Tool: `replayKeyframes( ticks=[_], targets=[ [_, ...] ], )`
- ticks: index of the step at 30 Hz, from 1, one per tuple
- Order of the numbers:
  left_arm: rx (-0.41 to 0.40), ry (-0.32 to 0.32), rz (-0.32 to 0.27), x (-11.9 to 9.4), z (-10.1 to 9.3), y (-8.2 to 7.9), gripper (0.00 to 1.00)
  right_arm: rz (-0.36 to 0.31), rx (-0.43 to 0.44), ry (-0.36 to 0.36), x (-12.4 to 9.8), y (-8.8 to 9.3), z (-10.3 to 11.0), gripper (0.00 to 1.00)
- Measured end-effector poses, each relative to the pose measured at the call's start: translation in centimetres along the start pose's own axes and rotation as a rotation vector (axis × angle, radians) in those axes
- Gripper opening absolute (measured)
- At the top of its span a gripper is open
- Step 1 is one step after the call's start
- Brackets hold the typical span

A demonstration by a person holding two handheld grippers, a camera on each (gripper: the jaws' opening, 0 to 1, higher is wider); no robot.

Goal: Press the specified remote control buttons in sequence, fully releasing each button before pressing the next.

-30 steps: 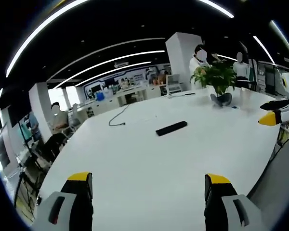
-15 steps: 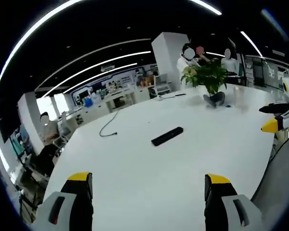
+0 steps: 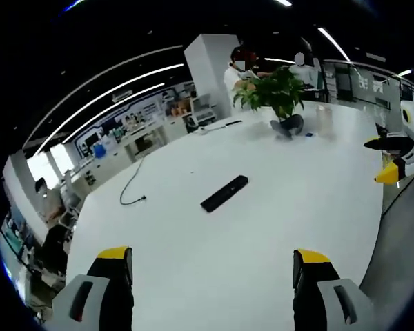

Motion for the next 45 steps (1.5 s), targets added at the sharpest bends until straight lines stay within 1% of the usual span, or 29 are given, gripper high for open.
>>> replayKeyframes(
  ticks=[2, 7, 8, 10, 16, 22, 24, 27, 30, 35, 37, 38, 39, 40, 41, 43, 45],
  targets=[
    [0.006, 0.016, 0.004, 0.6, 0.4, -0.4, 0.96, 0.003, 0.003, 0.001, 0.0, 0.0, 0.0, 0.83],
    [0.041, 0.048, -0.002, 1.8, 1.1, -1.6, 0.96, 0.010, 0.003, 0.001, 0.1, 0.1, 0.0, 0.82],
    [0.045, 0.054, 0.002, 2.0, 1.1, -1.7, 0.96, 0.011, 0.003, 0.001, 0.1, 0.1, 0.0, 0.82],
    [0.081, 0.097, 0.021, 2.8, 1.0, -1.8, 0.96, 0.012, 0.002, 0.000, 0.1, 0.1, 0.0, 0.82],
    [0.121, 0.150, 0.034, 4.4, 1.4, -2.7, 0.96, 0.019, -0.004, 0.001, 0.1, 0.2, 0.1, 0.82],
    [0.154, 0.195, 0.039, 6.0, 2.0, -3.5, 0.92, 0.023, -0.004, 0.006, 0.1, 0.3, 0.0, 0.81],
    [0.173, 0.216, 0.046, 6.6, 2.1, -3.8, 0.88, 0.024, -0.002, 0.008, 0.1, 0.3, 0.0, 0.81],
    [0.188, 0.243, 0.042, 7.5, 2.4, -4.2, 0.83, 0.027, 0.001, 0.010, 0.1, 0.3, -0.1, 0.80],
    [0.204, 0.271, 0.046, 8.5, 2.6, -4.6, 0.81, 0.035, 0.000, 0.009, 0.2, 0.4, 0.0, 0.80],
    [0.220, 0.310, 0.052, 9.9, 3.0, -5.0, 0.73, 0.040, 0.001, 0.010, 0.2, 0.5, 0.0, 0.80],
    [0.218, 0.337, 0.063, 10.4, 3.1, -5.0, 0.71, 0.040, 0.002, 0.011, 0.2, 0.5, 0.0, 0.80],
    [0.216, 0.374, 0.056, 10.7, 2.9, -5.1, 0.70, 0.044, 0.003, 0.011, 0.2, 0.5, 0.0, 0.79],
    [0.216, 0.384, 0.057, 11.0, 3.0, -5.1, 0.70, 0.046, 0.003, 0.011, 0.2, 0.6, 0.0, 0.79],
    [0.223, 0.392, 0.080, 11.3, 3.0, -4.9, 0.68, 0.048, 0.004, 0.011, 0.2, 0.6, 0.0, 0.79],
    [0.243, 0.417, 0.125, 11.5, 3.1, -4.6, 0.66, 0.047, 0.007, 0.010, 0.2, 0.6, 0.0, 0.79],
    [0.257, 0.414, 0.116, 12.0, 3.2, -4.8, 0.63, 0.048, 0.007, 0.010, 0.3, 0.6, -0.1, 0.79],
    [0.272, 0.435, 0.120, 12.7, 3.5, -5.1, 0.61, 0.056, 0.006, 0.008, 0.3, 0.7, 0.0, 0.79]
  ],
)
Point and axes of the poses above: the point that each gripper's makers call its tool centre point, and the gripper's own axes: x roughly forward along the fingers, z roughly to its left, y roughly out of its underside, the point moved 6 cm from there along -x, roughly backward along the fingers, and after that the axes turned 15 degrees about x, right-handed, at the moved point
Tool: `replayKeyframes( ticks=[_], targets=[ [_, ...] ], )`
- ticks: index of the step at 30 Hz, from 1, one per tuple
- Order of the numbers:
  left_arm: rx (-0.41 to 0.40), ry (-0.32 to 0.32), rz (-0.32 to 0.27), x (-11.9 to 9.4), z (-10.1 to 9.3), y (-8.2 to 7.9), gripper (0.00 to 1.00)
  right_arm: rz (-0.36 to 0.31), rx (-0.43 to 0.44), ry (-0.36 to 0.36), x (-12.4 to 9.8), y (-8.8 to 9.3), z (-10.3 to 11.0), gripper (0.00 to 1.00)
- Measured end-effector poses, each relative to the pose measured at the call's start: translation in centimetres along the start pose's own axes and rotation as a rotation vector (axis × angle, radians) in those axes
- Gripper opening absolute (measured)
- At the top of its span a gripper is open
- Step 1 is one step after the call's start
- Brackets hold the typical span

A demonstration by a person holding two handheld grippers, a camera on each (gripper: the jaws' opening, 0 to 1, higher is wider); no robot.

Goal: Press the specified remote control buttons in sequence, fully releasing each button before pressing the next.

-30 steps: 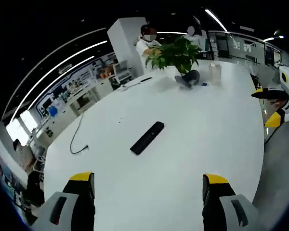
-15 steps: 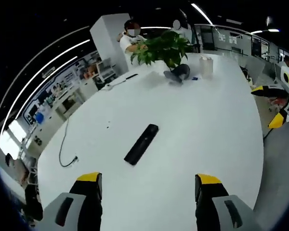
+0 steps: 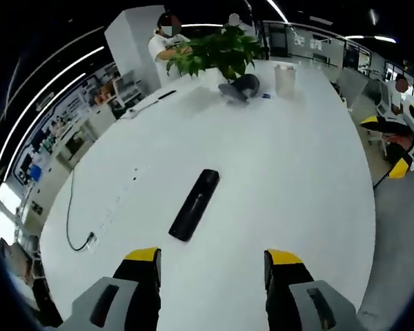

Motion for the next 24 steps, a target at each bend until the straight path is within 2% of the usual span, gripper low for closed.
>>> replayKeyframes(
  ticks=[5, 9, 11, 14, 17, 24],
  targets=[
    [0.024, 0.060, 0.018, 1.3, 1.1, -0.3, 0.60, 0.011, -0.004, -0.003, 0.1, 0.1, 0.0, 0.78],
    [0.043, 0.073, 0.024, 2.7, 2.1, -0.4, 0.55, 0.017, -0.002, 0.000, 0.2, 0.2, -0.1, 0.78],
    [0.067, 0.094, 0.044, 3.3, 2.4, -0.5, 0.55, 0.015, 0.000, 0.004, 0.2, 0.2, -0.1, 0.78],
    [0.069, 0.102, 0.041, 4.2, 3.2, -0.8, 0.55, 0.018, 0.004, 0.008, 0.2, 0.2, -0.2, 0.77],
    [0.083, 0.136, 0.032, 5.2, 3.7, -1.1, 0.55, 0.021, 0.005, 0.012, 0.2, 0.3, -0.3, 0.77],
    [0.134, 0.216, 0.058, 7.5, 4.6, -1.2, 0.51, 0.030, 0.007, 0.018, 0.4, 0.4, -0.4, 0.77]
  ],
)
Point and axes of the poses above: the point that each gripper's makers call its tool centre point, and the gripper's own axes: x roughly forward along the fingers, z roughly to its left, y roughly out of its underside, the point moved 6 cm from there along -x, roughly backward along the fingers, and after that the axes turned 15 degrees about x, right-handed, at the moved point
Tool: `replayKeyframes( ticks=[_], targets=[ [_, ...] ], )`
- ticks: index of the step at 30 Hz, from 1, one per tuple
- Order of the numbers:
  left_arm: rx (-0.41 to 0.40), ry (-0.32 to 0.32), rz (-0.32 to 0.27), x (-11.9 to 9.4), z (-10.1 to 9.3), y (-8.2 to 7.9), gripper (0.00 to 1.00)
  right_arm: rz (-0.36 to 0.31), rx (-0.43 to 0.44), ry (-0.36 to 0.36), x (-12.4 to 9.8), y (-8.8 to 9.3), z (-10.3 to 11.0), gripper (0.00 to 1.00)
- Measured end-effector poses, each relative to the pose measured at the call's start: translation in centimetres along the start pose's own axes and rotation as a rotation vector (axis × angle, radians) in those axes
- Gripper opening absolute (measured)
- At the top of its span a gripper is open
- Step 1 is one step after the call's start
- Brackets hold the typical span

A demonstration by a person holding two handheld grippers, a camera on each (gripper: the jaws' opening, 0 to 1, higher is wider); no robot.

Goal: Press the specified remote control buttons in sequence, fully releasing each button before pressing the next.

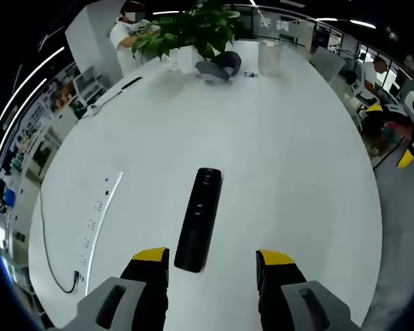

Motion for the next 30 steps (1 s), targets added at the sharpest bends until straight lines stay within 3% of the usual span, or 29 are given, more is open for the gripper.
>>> replayKeyframes(
  ticks=[12, 22, 26, 30],
  targets=[
    [0.024, 0.066, 0.062, 3.2, 1.2, 1.6, 0.45, 0.004, -0.009, -0.001, 0.1, 0.0, 0.1, 0.74],
    [0.046, 0.090, 0.117, 4.7, 0.7, 2.9, 0.44, 0.015, -0.007, 0.011, 0.0, 0.1, -0.1, 0.70],
    [0.036, 0.093, 0.119, 4.6, 0.9, 2.8, 0.46, 0.017, -0.022, 0.007, 0.0, 0.1, 0.1, 0.69],
    [0.021, 0.138, 0.133, 4.7, 0.8, 2.5, 0.42, 0.022, -0.025, 0.001, 0.0, 0.2, 0.2, 0.69]
  ],
)
Point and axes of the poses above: the point that each gripper's makers call its tool centre point, and the gripper's own axes: x roughly forward along the fingers, z roughly to its left, y roughly out of its underside, the point moved 6 cm from there along -x, roughly backward along the fingers, and after that the axes turned 15 degrees about x, right-handed, at the moved point
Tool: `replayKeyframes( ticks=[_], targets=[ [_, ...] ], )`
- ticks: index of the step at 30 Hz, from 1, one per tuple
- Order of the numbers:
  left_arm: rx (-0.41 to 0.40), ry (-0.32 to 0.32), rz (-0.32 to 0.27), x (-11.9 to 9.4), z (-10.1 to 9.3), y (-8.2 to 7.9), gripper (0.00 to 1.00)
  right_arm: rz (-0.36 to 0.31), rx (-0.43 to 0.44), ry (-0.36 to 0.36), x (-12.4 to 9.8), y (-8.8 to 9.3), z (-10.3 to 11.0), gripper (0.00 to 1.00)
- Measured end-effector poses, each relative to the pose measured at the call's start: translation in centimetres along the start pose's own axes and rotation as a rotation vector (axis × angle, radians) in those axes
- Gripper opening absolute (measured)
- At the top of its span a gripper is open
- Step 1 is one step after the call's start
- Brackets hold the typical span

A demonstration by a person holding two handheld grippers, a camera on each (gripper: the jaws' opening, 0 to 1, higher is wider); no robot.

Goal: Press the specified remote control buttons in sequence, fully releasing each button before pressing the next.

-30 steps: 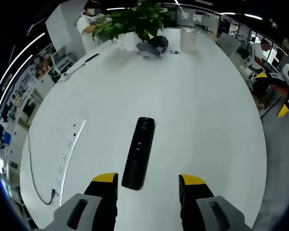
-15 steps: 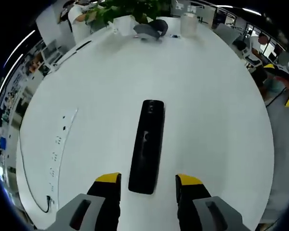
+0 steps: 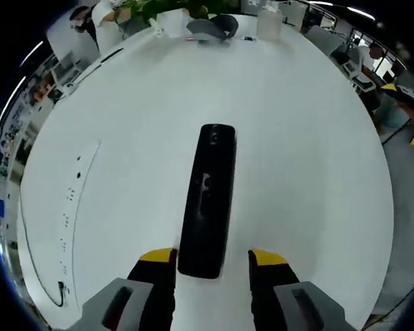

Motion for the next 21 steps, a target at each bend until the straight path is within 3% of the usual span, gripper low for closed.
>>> replayKeyframes(
  ticks=[1, 10, 21],
  targets=[
    [0.030, 0.004, 0.001, -0.07, 0.06, -0.07, 0.42, 0.001, 0.000, -0.001, 0.00, 0.00, 0.01, 0.68],
    [0.018, 0.002, 0.007, -0.15, 0.43, 0.19, 0.39, -0.006, -0.004, -0.007, -0.09, -0.09, 0.11, 0.66],
    [0.007, 0.000, 0.081, 0.14, 0.78, -0.14, 0.23, -0.036, -0.018, -0.003, -0.29, -0.35, 0.14, 0.63]
  ],
)
Point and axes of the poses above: the point that each gripper's makers call its tool centre point, and the gripper's own axes: x roughly forward along the fingers, z roughly to its left, y roughly out of its underside, the point moved 6 cm from there along -x, roughly backward along the fingers, and after that the axes turned 15 degrees about x, right-handed, at the moved point
